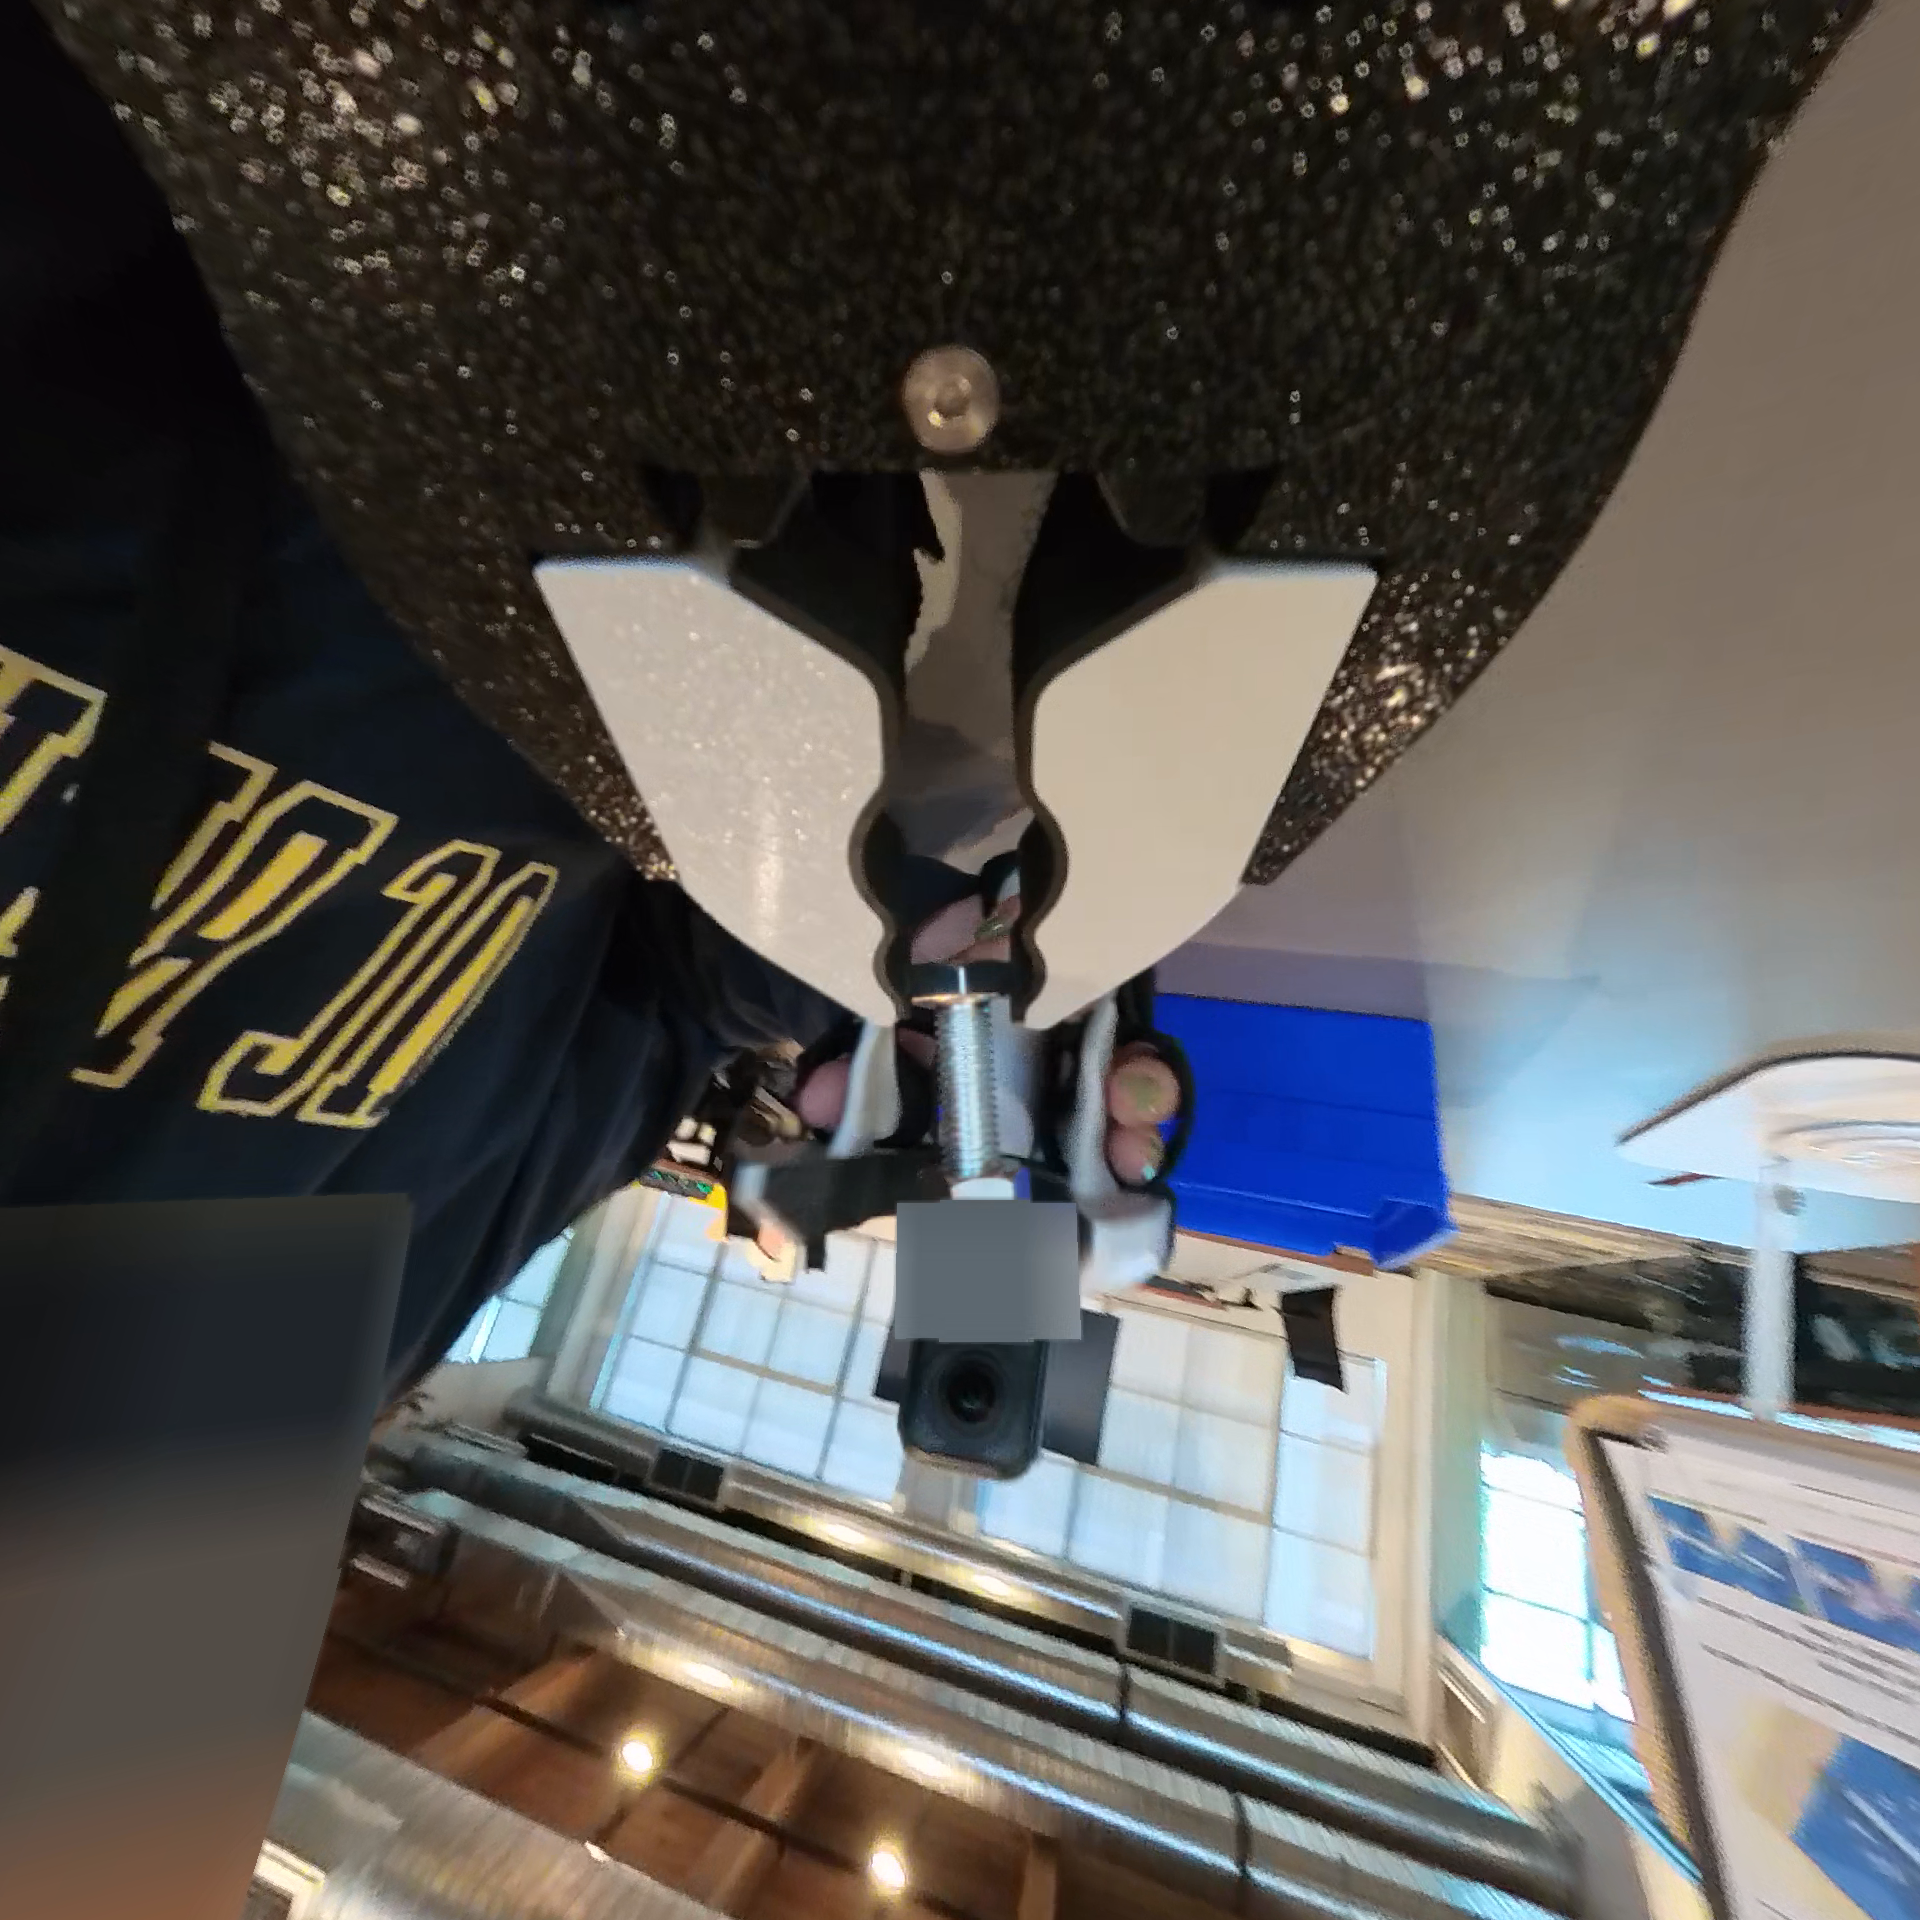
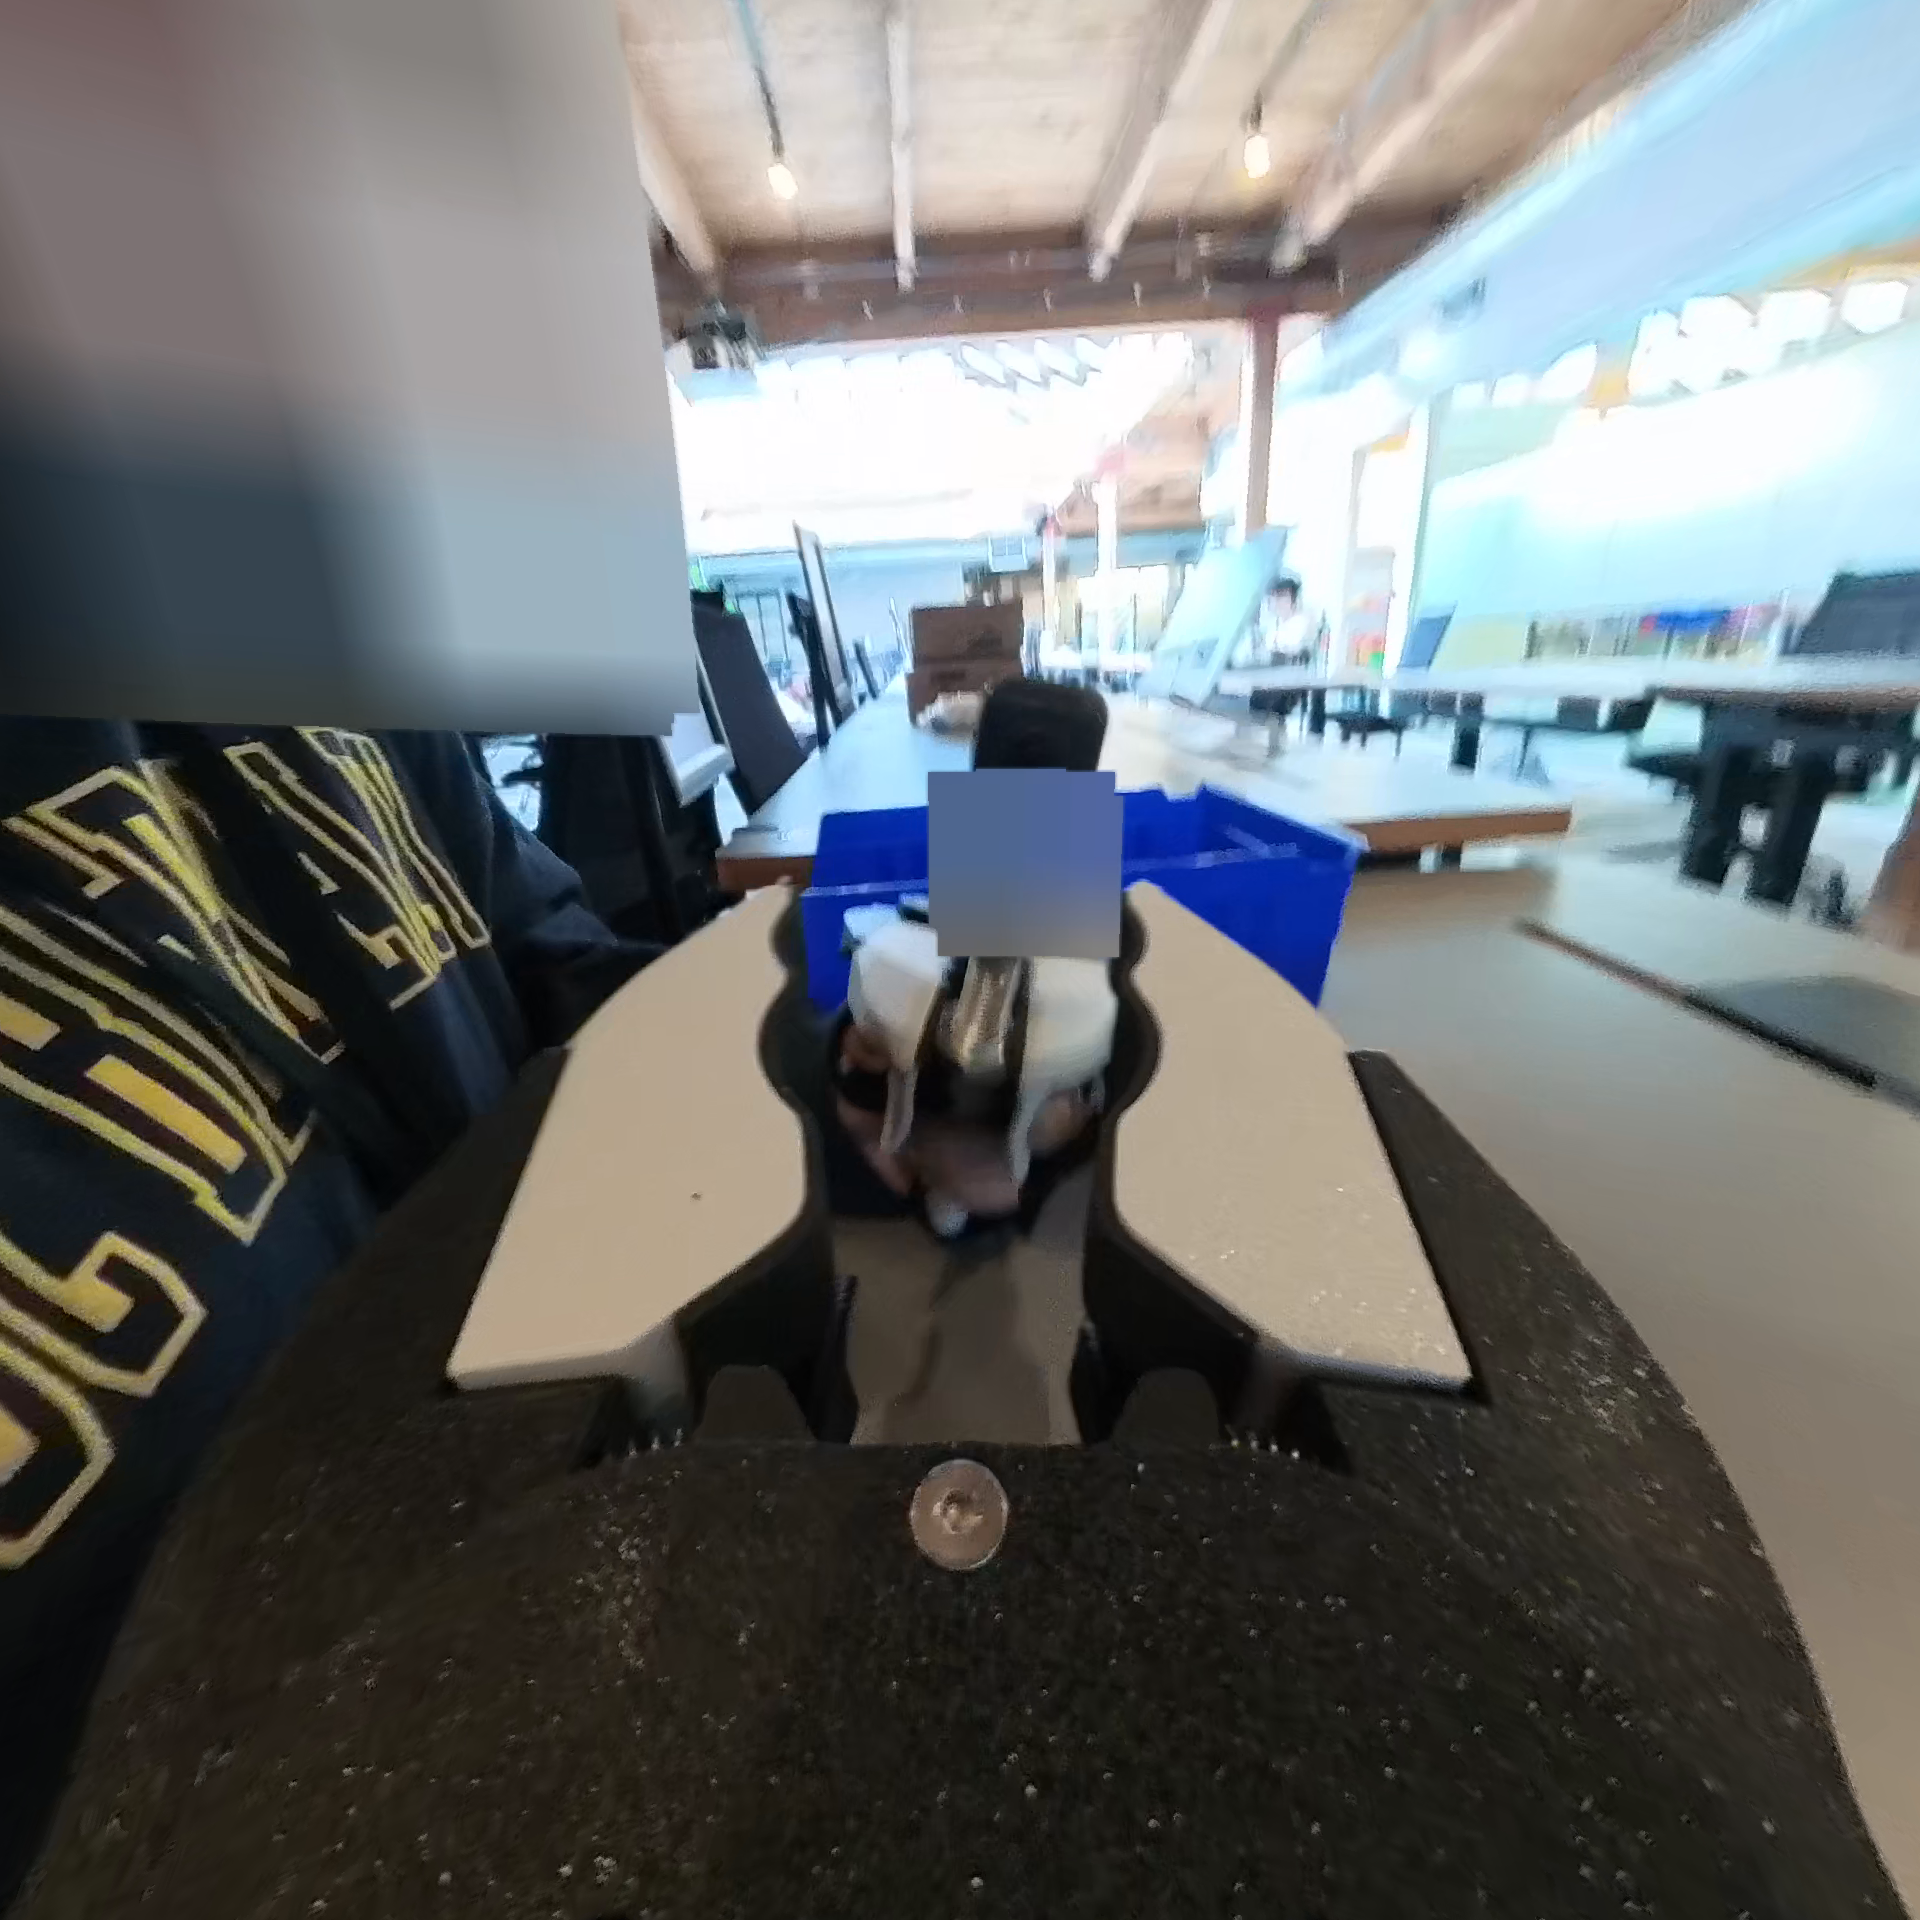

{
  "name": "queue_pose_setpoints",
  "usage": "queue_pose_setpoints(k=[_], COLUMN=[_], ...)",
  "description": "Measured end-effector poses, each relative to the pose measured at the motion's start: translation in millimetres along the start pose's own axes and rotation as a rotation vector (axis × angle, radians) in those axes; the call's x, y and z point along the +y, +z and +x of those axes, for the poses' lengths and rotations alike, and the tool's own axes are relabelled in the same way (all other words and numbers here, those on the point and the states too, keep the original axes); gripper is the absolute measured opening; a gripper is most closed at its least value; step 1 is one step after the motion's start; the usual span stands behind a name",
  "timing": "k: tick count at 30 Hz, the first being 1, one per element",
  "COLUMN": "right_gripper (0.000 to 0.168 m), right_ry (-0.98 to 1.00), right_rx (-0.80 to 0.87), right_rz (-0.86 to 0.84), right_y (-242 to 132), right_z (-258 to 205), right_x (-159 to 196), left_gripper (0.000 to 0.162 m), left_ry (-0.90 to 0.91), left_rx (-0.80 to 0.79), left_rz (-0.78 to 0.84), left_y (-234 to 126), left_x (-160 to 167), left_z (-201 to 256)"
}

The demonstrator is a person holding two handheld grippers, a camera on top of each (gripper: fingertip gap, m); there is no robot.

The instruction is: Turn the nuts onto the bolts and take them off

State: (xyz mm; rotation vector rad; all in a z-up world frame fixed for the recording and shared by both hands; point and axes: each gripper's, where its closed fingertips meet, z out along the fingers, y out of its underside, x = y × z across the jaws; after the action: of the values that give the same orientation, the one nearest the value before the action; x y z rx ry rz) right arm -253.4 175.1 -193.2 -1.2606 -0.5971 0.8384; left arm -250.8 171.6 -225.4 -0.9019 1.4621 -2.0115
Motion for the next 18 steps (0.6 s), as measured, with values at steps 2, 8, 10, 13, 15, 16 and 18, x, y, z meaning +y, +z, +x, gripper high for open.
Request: queue_pose_setpoints(k=[2, 8, 10, 13, 15, 16, 18], right_gripper=[0.06, 0.069, 0.069, 0.066, 0.066, 0.066, 0.064], right_ry=[-0.038, -0.087, -0.078, -0.076, -0.078, -0.079, -0.079], right_rx=[-0.022, -0.069, -0.09, -0.11, -0.107, -0.106, -0.099], right_rz=[0.024, 0.006, 0.018, 0.01, 0.012, 0.011, 0.009], right_y=[4.2, 16.0, 17.5, 18.3, 18.1, 17.9, 16.6], right_z=[-7.4, -21.6, -26.5, -29.5, -29.1, -28.6, -26.7], right_x=[-1.2, 7.5, 6.6, 8.4, 8.0, 7.9, 8.0], left_gripper=[0.017, 0.017, 0.017, 0.017, 0.017, 0.017, 0.017], left_ry=[-0.007, -0.034, -0.041, -0.044, -0.047, -0.045, -0.039], left_rx=[0.022, 0.096, 0.107, 0.107, 0.104, 0.102, 0.095], left_rz=[-0.016, -0.045, -0.053, -0.048, -0.036, -0.034, -0.031], left_y=[4.6, 11.8, 13.3, 12.4, 11.1, 11.0, 10.2], left_x=[3.7, 10.8, 12.8, 11.8, 9.8, 9.7, 8.6], left_z=[3.6, 13.2, 14.2, 14.0, 13.0, 12.7, 11.9])
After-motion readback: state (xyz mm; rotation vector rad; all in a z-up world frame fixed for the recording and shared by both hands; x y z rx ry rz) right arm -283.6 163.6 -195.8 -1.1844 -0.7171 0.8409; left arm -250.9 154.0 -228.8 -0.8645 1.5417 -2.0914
